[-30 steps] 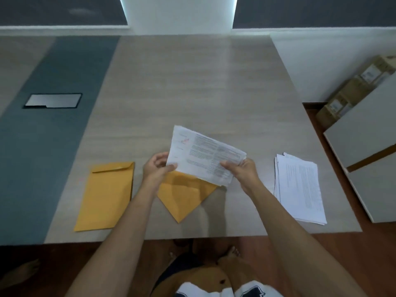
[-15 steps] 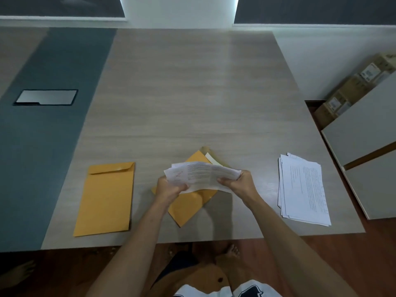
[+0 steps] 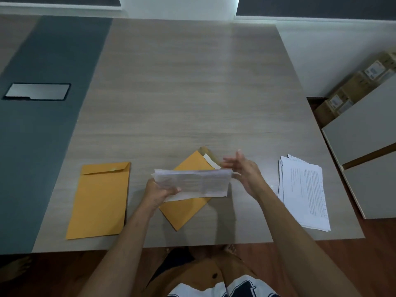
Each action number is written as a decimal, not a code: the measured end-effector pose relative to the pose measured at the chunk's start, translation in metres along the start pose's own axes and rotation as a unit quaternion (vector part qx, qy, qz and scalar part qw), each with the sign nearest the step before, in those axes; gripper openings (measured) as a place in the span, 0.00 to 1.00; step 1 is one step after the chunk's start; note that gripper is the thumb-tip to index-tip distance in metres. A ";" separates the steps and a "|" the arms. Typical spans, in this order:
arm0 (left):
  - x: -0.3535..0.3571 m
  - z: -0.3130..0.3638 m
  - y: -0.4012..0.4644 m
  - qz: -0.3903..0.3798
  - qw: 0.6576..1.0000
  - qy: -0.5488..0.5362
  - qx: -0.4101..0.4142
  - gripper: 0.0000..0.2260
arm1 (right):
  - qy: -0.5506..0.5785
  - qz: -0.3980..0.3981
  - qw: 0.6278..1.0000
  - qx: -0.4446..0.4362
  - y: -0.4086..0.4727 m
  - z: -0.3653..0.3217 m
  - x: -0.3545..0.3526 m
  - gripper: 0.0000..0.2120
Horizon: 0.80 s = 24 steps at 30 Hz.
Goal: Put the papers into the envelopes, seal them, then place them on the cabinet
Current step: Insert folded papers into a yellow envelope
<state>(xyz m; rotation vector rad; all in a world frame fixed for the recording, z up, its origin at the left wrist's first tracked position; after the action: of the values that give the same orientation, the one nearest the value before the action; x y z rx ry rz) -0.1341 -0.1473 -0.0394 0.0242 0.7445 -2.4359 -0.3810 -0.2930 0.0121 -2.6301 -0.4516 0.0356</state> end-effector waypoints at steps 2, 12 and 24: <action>-0.006 -0.003 0.003 -0.006 1.000 0.012 0.011 0.18 | -0.059 0.083 0.994 -0.027 0.016 -0.006 -0.002 0.21; -0.010 0.000 0.009 -0.011 1.000 -0.003 0.009 0.16 | -0.405 0.041 0.912 -0.053 0.071 0.009 0.039 0.16; -0.008 0.005 0.014 -0.021 1.000 -0.019 0.003 0.17 | -0.300 0.099 0.949 -0.010 0.086 0.011 0.009 0.04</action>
<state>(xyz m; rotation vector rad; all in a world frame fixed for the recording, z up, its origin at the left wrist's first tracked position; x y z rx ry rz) -0.1189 -0.1553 -0.0410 -0.0350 0.7271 -2.4711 -0.3468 -0.3565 -0.0363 -2.6352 -0.3743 0.9180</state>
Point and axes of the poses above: each hand's wrist, its own y-axis towards the middle knuckle, its own x-axis out of the palm, z = x × y, the point moved 1 cm from there along y, towards the middle knuckle, and after that the axes turned 6 degrees about z, right-handed, at the moved point
